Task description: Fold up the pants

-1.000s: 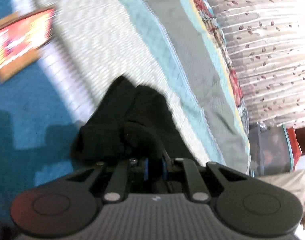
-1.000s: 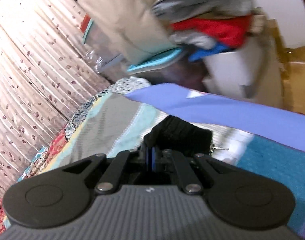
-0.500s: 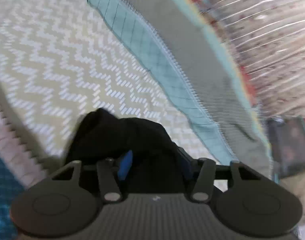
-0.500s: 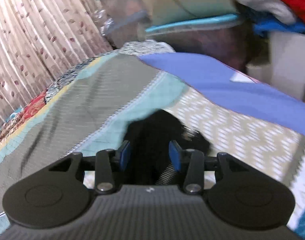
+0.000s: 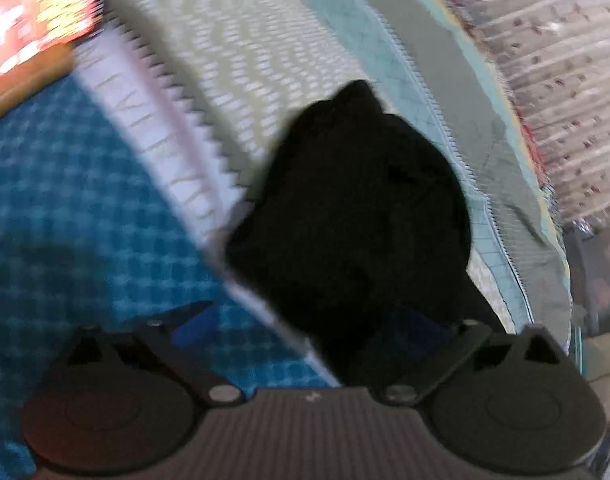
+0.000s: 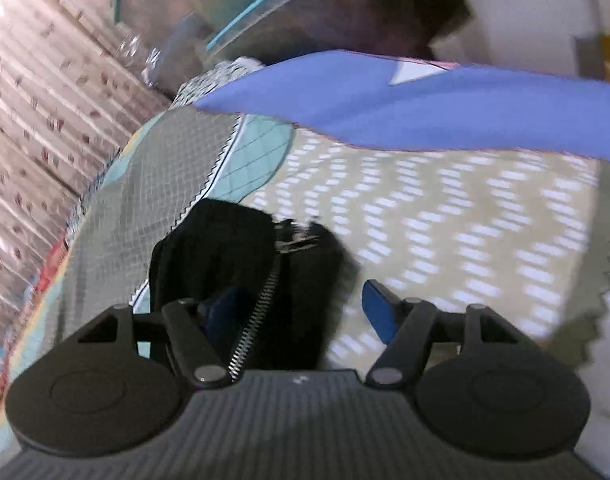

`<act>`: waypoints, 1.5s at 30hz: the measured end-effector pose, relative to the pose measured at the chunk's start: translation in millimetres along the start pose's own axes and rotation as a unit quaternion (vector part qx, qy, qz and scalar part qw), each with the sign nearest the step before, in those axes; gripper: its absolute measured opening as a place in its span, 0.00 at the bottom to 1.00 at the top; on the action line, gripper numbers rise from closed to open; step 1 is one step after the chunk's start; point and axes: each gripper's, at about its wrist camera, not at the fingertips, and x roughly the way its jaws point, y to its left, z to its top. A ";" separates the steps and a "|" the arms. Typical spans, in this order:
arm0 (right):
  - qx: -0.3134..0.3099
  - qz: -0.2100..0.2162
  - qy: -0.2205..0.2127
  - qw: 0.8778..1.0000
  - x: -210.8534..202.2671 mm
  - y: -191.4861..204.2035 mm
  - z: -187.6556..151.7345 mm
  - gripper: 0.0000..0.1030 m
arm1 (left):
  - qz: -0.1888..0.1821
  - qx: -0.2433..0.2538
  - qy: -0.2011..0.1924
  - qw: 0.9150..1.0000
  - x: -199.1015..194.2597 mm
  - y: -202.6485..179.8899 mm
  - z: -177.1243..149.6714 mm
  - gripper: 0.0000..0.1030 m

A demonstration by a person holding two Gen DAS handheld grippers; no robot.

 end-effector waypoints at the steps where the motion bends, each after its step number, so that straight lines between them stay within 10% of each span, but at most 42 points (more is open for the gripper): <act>1: -0.008 -0.001 0.005 1.000 5.7 6.8 -0.1 0.70 | 0.000 0.002 -0.003 1.000 4.9 -4.3 1.8 0.98; 4: -0.055 -0.024 0.025 0.998 21.5 31.3 -2.4 0.55 | 0.017 0.001 -0.014 1.000 19.3 -16.0 8.8 0.89; 5: -0.070 -0.039 0.032 0.996 23.3 37.4 -3.3 0.32 | 0.038 0.002 -0.021 0.999 22.4 -21.4 10.9 0.72; 7: -0.071 -0.041 0.027 0.996 11.8 42.1 -1.8 0.19 | 0.063 0.013 -0.026 0.998 27.3 -29.4 12.5 0.42; 16: -0.007 0.001 -0.026 1.000 -111.2 23.9 39.6 0.12 | 0.017 -0.005 -0.018 1.000 -34.1 -37.2 24.4 0.23; 27: 0.016 -0.047 -0.006 0.999 -169.5 -53.6 24.3 0.14 | 0.069 0.019 0.035 0.997 -68.5 -11.4 -15.8 0.24; 30: 0.042 -0.122 0.048 0.990 -141.2 -94.3 0.8 0.32 | 0.110 0.004 0.061 0.992 -47.2 11.1 -32.6 0.33; 31: 0.065 -0.129 0.041 0.989 -140.7 -107.5 -5.6 0.47 | 0.108 -0.005 0.062 0.992 -44.4 18.4 -37.6 0.34; 38: 0.115 -0.159 -0.065 0.978 -196.2 -120.6 -11.7 0.64 | 0.094 0.019 0.027 0.995 -73.9 20.9 -40.4 0.53; 45: -0.010 -0.080 -0.056 0.995 -228.4 -80.4 -39.1 0.64 | 0.081 0.069 -0.013 0.994 -112.2 17.3 -56.8 0.51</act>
